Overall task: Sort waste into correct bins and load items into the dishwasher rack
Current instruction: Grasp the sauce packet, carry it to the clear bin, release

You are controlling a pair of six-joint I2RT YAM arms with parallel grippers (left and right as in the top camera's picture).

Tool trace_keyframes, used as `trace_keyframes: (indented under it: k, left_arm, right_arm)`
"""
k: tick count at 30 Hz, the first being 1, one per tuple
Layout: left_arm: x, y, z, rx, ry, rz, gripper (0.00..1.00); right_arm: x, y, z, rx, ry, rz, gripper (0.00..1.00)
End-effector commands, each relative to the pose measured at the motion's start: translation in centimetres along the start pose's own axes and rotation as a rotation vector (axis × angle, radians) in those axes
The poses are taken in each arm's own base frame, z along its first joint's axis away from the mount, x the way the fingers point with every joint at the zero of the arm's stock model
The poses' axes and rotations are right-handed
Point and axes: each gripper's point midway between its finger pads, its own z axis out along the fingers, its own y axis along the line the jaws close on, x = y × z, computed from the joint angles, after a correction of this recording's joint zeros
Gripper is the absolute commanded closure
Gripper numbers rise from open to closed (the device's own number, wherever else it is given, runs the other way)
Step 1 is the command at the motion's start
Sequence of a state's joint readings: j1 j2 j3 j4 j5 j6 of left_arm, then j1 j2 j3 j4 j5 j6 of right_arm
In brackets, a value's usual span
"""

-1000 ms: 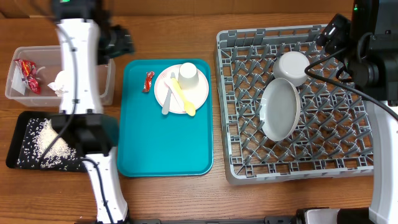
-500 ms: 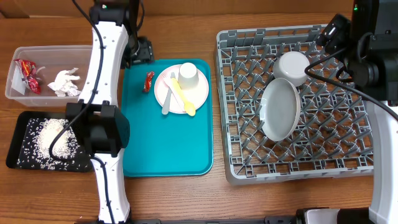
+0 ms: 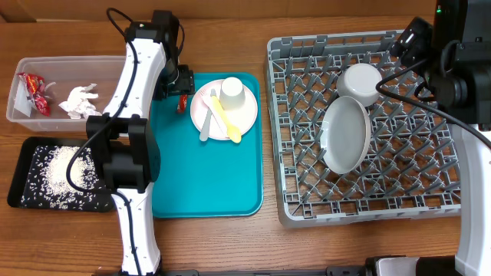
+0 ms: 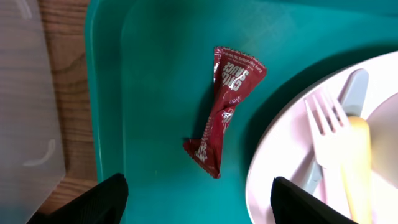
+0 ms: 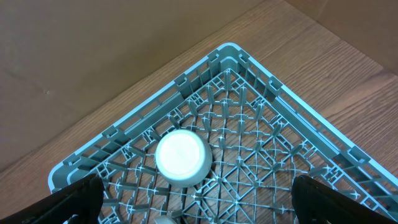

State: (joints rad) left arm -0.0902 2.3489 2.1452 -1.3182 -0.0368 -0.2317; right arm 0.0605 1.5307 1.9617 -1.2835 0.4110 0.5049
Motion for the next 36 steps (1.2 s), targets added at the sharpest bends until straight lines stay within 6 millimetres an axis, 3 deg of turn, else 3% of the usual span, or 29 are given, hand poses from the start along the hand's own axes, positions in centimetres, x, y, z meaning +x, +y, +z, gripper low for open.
trace_keyframes:
  k: [1, 15, 31, 36]
  left_arm:
    - [0.4, 0.1, 1.6, 0.005, 0.029, 0.036, 0.24]
    - [0.3, 0.2, 3.8, -0.003, 0.015, 0.048, 0.27]
    - [-1.2, -0.1, 4.2, 0.010, -0.044, 0.070, 0.34]
    - [-0.7, -0.1, 5.7, 0.003, -0.012, 0.072, 0.34]
  right_arm:
    - [-0.5, 0.0, -0.3, 0.003, -0.020, 0.009, 0.00]
    - [-0.5, 0.0, -0.3, 0.003, -0.020, 0.009, 0.00]
    - [-0.5, 0.0, -0.3, 0.003, -0.020, 0.009, 0.00]
    - [-0.5, 0.0, -0.3, 0.003, -0.020, 0.009, 0.00]
